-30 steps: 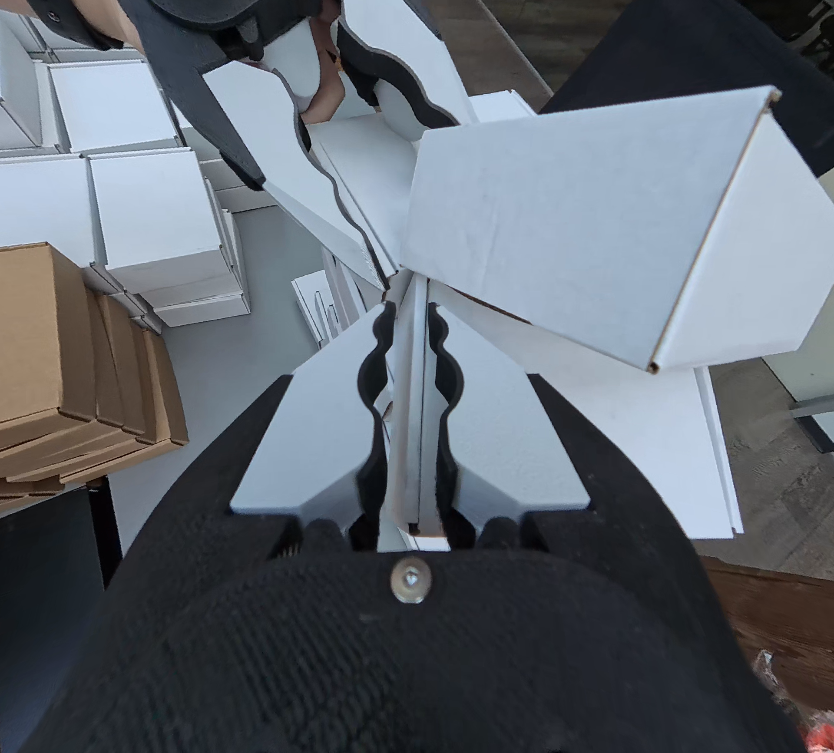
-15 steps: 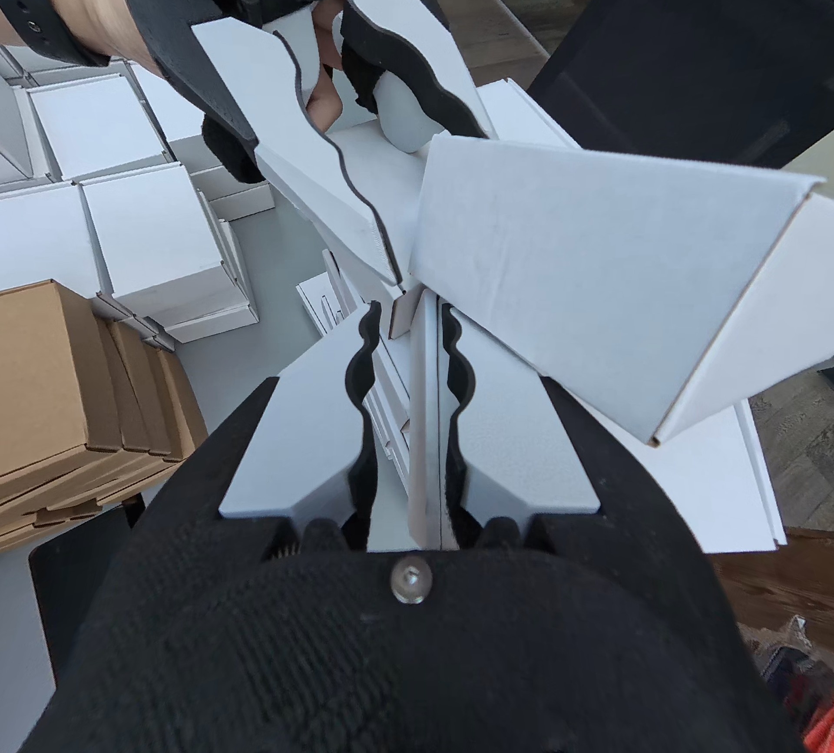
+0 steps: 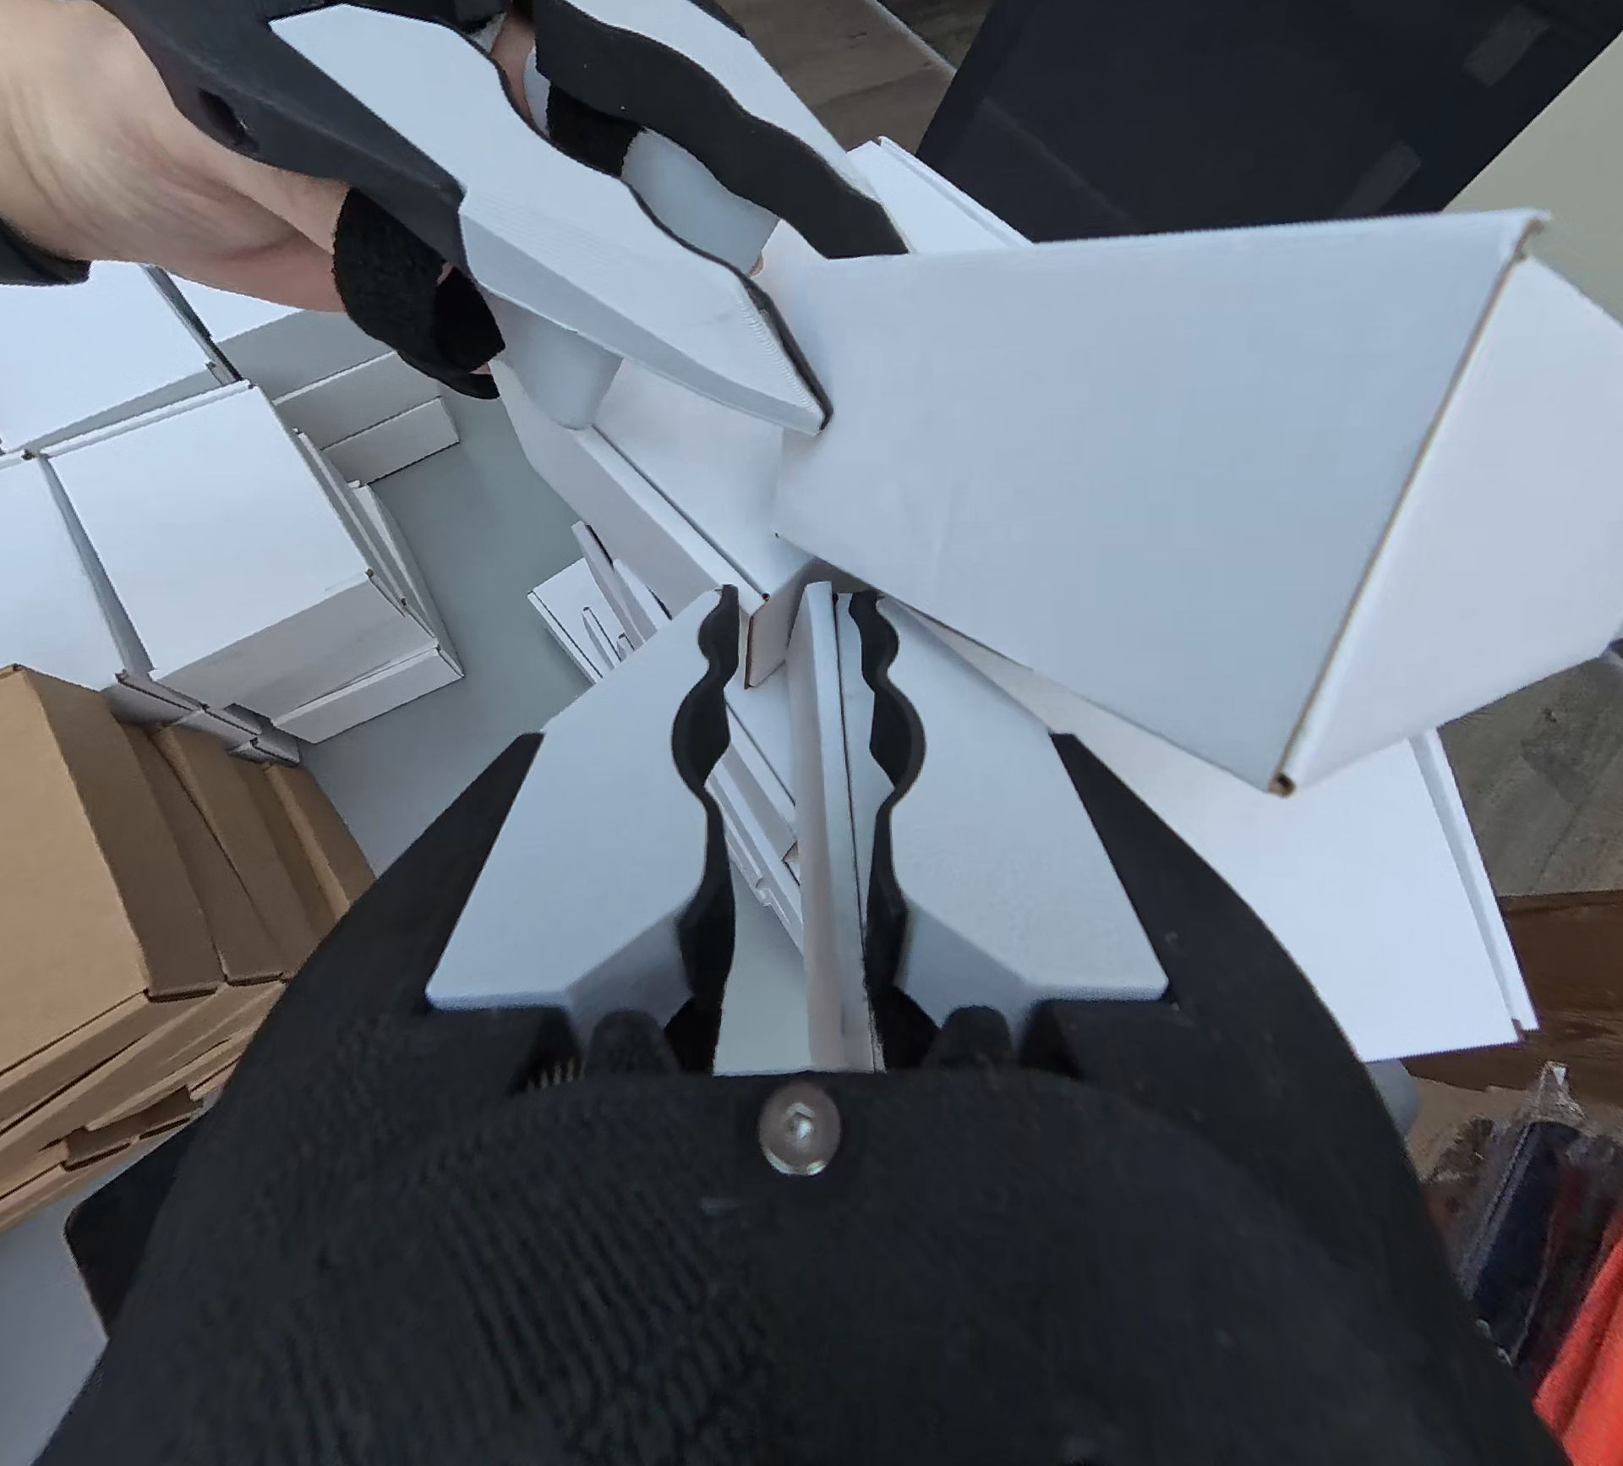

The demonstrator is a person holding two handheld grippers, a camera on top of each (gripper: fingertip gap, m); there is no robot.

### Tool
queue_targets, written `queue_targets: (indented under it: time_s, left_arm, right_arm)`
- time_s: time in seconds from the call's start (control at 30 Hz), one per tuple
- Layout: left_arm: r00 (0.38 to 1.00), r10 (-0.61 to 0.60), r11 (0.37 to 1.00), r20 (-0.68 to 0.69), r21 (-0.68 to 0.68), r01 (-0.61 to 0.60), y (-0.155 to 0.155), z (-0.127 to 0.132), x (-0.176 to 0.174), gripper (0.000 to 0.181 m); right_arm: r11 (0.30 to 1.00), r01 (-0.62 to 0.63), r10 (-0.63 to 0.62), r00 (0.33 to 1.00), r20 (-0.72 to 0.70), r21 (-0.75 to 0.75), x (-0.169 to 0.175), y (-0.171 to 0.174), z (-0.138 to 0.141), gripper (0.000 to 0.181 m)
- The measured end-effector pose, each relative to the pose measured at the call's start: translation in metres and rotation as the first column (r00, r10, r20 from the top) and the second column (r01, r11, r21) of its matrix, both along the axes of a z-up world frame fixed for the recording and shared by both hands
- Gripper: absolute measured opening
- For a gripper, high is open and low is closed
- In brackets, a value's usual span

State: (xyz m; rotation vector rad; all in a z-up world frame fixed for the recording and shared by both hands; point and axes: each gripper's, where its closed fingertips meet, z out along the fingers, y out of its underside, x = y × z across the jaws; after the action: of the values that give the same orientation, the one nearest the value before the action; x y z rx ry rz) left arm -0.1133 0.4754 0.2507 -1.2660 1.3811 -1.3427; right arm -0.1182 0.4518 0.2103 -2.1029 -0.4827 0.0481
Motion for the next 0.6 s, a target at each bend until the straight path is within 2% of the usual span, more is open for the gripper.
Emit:
queue_targets:
  time_s: [0.1,0.2,0.37,0.5,0.6]
  left_arm:
    - [1.000,0.007,1.000,0.016,-0.023,-0.006,-0.0004,0.0020,0.0003,0.034]
    - [1.000,0.015,1.000,0.027,-0.018,-0.014,-0.0001,0.0023,-0.0002,0.033]
    - [1.000,0.023,0.998,0.010,0.053,-0.023,-0.0047,-0.0001,0.0004,0.046]
    - [1.000,0.013,0.999,-0.010,0.030,-0.012,-0.0054,-0.0013,-0.0003,0.046]
    - [1.000,0.025,0.999,-0.017,0.026,-0.025,-0.0039,-0.0015,0.0017,0.044]
  right_arm:
    - [0.999,-0.011,0.009,0.998,0.061,0.032,-0.0007,-0.0015,-0.0005,0.020]
    - [0.999,-0.020,0.017,0.996,0.083,0.035,-0.0016,-0.0022,-0.0017,0.023]
    - [0.999,-0.053,0.053,0.996,0.065,-0.008,-0.0067,-0.0029,-0.0031,0.034]
    - [1.000,0.008,-0.009,1.000,-0.029,-0.007,-0.0070,0.0012,0.0006,0.033]
    - [0.999,0.041,-0.041,0.999,0.034,0.001,-0.0052,0.0053,-0.0018,0.034]
